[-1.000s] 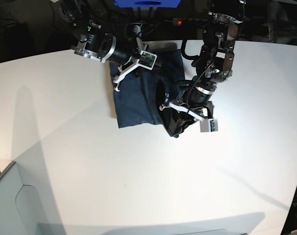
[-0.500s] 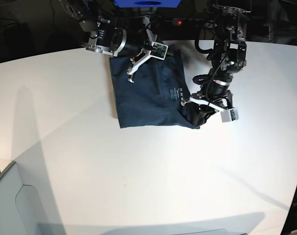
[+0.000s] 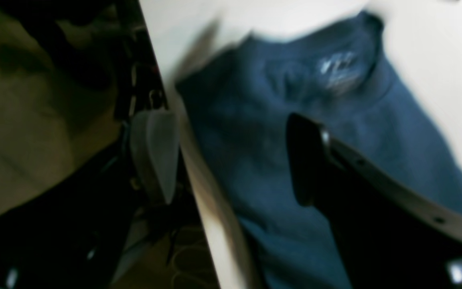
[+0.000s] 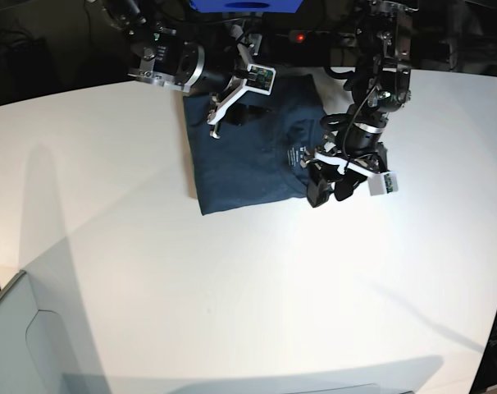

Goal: Fold the T-shirt properly
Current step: 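Release the shirt and move both grippers away from it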

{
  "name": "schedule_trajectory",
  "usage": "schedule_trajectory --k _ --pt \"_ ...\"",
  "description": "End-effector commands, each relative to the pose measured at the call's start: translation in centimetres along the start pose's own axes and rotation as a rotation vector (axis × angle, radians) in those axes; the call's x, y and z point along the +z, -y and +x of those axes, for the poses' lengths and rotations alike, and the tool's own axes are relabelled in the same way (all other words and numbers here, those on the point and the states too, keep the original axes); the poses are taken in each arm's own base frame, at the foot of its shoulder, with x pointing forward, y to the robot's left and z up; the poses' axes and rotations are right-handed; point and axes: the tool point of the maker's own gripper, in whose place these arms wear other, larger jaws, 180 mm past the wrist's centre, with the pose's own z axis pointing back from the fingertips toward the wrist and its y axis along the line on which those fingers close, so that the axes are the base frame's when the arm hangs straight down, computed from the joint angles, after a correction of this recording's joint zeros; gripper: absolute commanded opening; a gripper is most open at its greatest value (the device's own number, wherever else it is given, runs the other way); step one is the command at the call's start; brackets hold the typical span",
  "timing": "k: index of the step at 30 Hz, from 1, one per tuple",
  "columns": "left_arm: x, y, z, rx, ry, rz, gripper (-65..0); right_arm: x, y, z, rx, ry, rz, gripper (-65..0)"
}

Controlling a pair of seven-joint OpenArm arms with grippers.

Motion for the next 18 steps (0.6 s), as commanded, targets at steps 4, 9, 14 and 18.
schedule_trajectory --k 4,9,14,18 --pt "1.7 -1.3 3.2 -0.004 0.103 0.035 -28.7 1.1 2.4 -0.6 -0.019 -0.006 -0.078 -24.9" --pt "3.9 -5.5 3.8 0.000 0.127 0.157 -28.7 3.0 6.1 -2.7 -0.059 -0.058 -0.202 -24.9" --pt "6.7 -9.7 3.3 0.004 0.118 0.283 -28.7 4.7 9.1 -5.4 -0.150 -0.102 -0.318 -24.5" --pt "8.2 -12.1 2.6 0.010 0.101 0.354 -28.7 4.7 10.2 -8.7 -0.276 -0.145 -0.365 -24.5"
